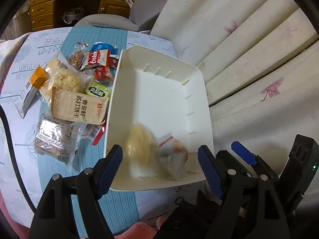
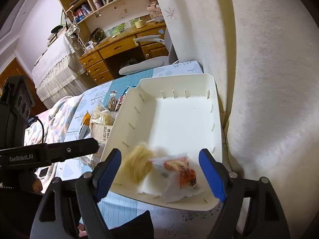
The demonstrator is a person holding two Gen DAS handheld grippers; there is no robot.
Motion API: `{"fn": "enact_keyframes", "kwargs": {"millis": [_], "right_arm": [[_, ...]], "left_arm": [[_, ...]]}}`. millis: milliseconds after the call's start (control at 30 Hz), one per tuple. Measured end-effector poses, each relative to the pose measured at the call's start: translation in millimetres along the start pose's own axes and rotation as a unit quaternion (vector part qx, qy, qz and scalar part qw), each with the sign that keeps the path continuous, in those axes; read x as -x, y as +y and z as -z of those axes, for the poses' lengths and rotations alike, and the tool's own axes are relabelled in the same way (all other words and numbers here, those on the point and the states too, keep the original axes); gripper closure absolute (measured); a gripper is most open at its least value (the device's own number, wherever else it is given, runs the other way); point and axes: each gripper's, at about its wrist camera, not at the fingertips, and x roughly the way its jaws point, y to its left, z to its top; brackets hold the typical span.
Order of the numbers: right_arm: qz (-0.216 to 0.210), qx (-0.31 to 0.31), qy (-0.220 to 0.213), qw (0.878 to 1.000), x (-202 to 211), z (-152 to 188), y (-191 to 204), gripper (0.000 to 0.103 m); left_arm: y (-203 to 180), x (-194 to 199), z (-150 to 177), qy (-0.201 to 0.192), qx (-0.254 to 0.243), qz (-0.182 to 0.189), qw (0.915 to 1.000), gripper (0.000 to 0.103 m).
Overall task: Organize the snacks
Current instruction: 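Carry both bags over the white tray and open both grippers to drop them, then move the right gripper to the clear bread pack and grasp it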
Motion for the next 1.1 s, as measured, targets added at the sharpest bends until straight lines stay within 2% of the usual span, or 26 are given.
{"fn": "enact_keyframes", "kwargs": {"millis": [367,700,1100], "right_arm": [[-0.016,-0.016,0.014,1.000,-9.5,7.0,34.1,0.022],[-0.023,-0.054,0.022,0.998,-21.7,25.9,96.5,0.022],[-0.009,-0.113,0.022,0.993,-39.2,60.8,170.0,0.022]], "left_arm": [[37.0,20.6,7.1,0.013,0.006,-0.046,0.9989,0.026],[94.0,61.2,16.6,0.032,-0.028,-0.072,0.9965,0.026],[169.8,89.0,15.8,0.057,-0.083,-0.094,0.9904,0.026]]}}
